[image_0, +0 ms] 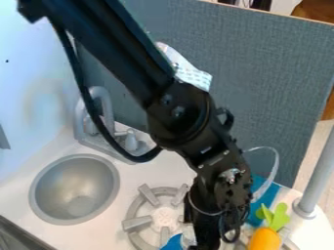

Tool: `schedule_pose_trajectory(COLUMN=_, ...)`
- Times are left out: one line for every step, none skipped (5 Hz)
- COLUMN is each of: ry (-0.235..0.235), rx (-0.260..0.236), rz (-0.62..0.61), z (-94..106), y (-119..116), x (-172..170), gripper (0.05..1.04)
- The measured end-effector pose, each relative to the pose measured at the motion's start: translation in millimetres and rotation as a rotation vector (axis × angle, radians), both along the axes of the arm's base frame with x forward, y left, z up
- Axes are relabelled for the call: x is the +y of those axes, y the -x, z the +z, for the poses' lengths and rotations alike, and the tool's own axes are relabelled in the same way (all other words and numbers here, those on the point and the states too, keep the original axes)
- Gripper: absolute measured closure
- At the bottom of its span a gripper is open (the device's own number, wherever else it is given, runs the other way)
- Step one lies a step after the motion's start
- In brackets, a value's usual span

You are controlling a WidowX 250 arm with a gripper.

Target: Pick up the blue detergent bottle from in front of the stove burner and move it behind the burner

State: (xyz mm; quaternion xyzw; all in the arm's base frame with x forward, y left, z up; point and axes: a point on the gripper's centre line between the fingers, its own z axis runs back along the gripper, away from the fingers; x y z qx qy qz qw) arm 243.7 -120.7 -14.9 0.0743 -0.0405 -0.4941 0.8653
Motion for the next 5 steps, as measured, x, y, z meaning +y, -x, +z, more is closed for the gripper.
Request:
schedule_pose_trajectory(ry=0.034, rx=0.003, rz=-0.002, z=-1.7, y=-3, x=1, gripper=0.383)
schedule_pose_trajectory(ry=0.049, rx=0.019, rz=0.008, z=-1.7, y=-4, x=4, gripper=0.587)
schedule_pose_trajectory(ry=0.063, rx=0.047, rz=0.012, z=1.7, y=-1, x=6, gripper=0.593)
schedule_pose_trajectory(ry=0.104, rx=0.037, rz=0.003, z=20.7, y=-1, x=4, gripper=0.593)
schedule_pose_trajectory(ry=0.168, rx=0.013, rz=0.049, z=39.8, y=-8, x=6, gripper=0.593)
